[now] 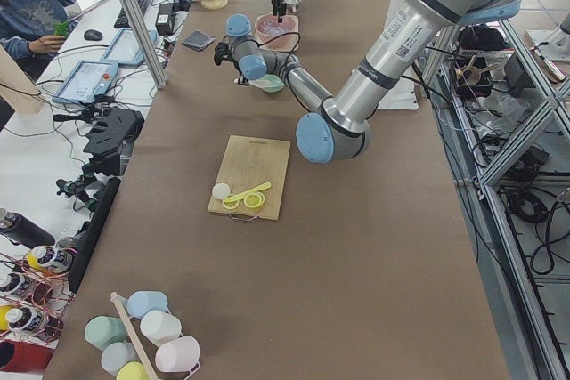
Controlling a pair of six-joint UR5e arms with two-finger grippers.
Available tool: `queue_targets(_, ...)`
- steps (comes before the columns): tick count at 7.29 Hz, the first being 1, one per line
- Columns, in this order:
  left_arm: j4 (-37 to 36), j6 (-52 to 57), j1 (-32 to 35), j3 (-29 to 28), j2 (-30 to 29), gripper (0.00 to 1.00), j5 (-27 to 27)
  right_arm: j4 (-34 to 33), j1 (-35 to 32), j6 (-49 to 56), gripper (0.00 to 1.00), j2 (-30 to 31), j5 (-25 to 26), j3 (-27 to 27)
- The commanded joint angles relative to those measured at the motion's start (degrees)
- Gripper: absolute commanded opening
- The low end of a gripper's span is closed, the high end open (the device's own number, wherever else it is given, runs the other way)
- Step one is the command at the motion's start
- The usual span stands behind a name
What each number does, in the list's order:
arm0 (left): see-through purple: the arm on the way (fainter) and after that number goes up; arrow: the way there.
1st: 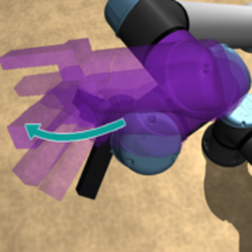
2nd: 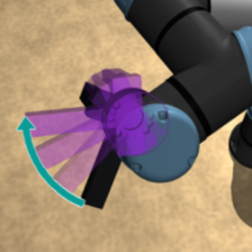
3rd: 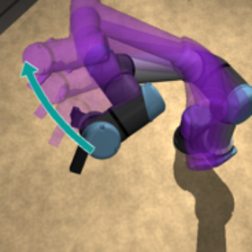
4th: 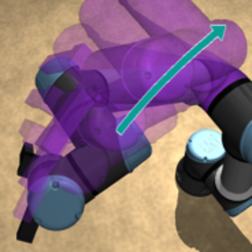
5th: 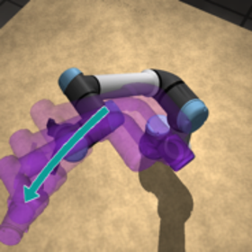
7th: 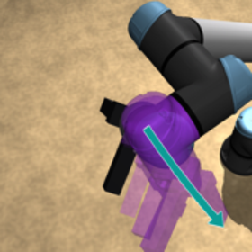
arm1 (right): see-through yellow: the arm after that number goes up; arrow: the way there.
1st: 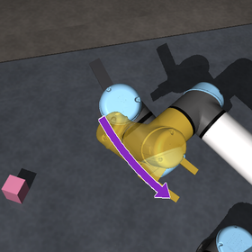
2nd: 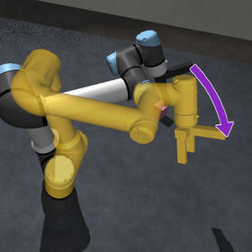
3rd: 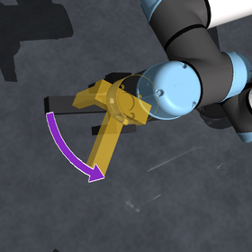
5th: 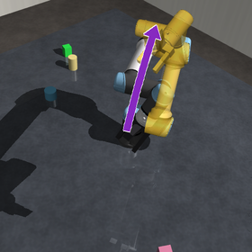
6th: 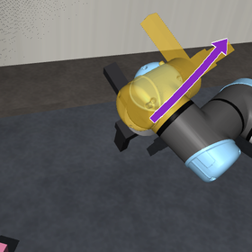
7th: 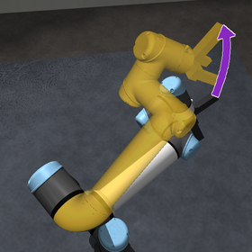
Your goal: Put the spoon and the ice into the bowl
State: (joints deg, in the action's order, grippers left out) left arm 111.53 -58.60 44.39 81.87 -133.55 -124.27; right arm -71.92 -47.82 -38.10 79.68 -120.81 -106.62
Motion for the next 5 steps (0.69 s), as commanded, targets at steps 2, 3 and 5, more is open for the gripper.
queue_targets(2,1.7,-7.1,-6.9,-1.2,-4.9,0.00,8.5,0.2,1.3,-5.3,0.81,-0.6,-0.1,1.3)
queue_targets(3,5.6,-7.7,-8.3,-3.3,-5.3,0.00,11.4,0.2,1.4,-5.4,0.79,-0.6,-0.4,1.2)
queue_targets(5,8.2,-7.9,-8.6,-6.1,-6.2,0.00,11.7,0.1,1.6,-6.5,0.73,-0.6,-0.4,1.3)
